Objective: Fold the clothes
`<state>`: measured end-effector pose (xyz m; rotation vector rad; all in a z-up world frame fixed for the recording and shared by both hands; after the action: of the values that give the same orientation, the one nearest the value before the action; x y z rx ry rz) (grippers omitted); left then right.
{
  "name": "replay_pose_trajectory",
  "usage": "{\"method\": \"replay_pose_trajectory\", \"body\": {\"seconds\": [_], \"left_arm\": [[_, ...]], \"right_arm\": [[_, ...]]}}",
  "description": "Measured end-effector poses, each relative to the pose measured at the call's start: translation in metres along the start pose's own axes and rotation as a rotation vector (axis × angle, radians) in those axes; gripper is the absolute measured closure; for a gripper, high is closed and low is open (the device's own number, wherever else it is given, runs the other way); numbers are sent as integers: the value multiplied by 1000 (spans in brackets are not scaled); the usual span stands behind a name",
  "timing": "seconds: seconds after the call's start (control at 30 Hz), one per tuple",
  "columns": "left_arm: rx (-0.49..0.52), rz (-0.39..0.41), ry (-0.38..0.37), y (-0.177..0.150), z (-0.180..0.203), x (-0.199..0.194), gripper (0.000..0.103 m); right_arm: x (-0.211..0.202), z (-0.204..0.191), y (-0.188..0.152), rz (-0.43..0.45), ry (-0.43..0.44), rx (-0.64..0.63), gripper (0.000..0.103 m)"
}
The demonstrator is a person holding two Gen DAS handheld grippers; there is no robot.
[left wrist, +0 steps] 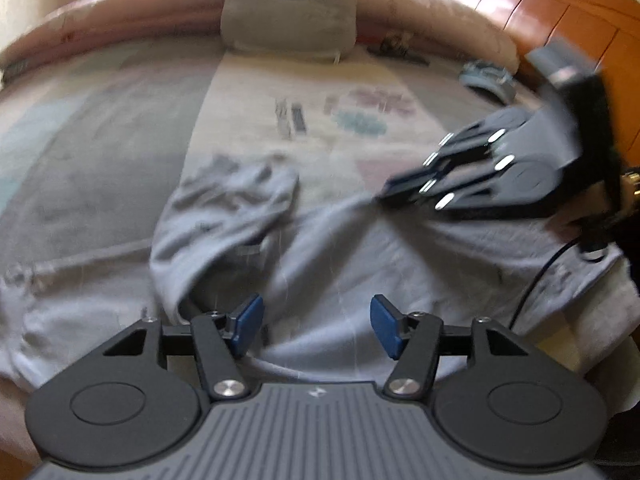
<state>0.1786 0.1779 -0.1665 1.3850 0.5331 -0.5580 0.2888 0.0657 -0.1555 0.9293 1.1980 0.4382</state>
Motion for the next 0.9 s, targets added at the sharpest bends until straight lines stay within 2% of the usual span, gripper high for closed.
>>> {"method": "replay_pose_trajectory", "body": {"seconds": [0.1, 0.17, 0.27, 0.37, 0.43, 0.6, 0.73, 0.87, 0.9], "left_arm": [[21, -9, 5, -5, -1, -2, 43], [33, 20, -15, -1, 2, -7, 43], [48, 58, -59, 6, 10, -6, 38], [37, 28, -64, 4, 13, 10, 38], [32, -2, -45, -3, 12, 15, 39], [30, -21, -28, -15, 12, 5, 38], [31, -29, -27, -21, 10, -1, 37], [53, -47, -20, -25, 13, -5, 33], [64, -54, -18, -26, 15, -6, 32]], "right_arm": [[-29, 9, 3, 47, -49, 47, 79], [-53, 22, -2, 68, -112, 74, 73], [-81, 49, -24, 44, -196, 130, 73], [-96, 77, -51, -2, -278, 209, 73], [-99, 89, -59, -1, -294, 259, 73], [-88, 89, -54, 8, -247, 271, 73], [-53, 65, -49, -43, -162, 283, 73], [-24, 61, -46, -19, -219, 301, 67], [-19, 65, -43, -18, -235, 318, 62]]}}
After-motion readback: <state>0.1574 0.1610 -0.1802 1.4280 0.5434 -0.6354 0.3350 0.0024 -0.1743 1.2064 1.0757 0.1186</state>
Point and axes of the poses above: each gripper's, at about its wrist camera, not at the fingertips, and x roughly the way its jaws point, z to its right, y to its top, the point moved 9 cm from there along x, roughly the way its jaws point, and after that the axes turned 10 degrees about z, right-handed, at the moved point
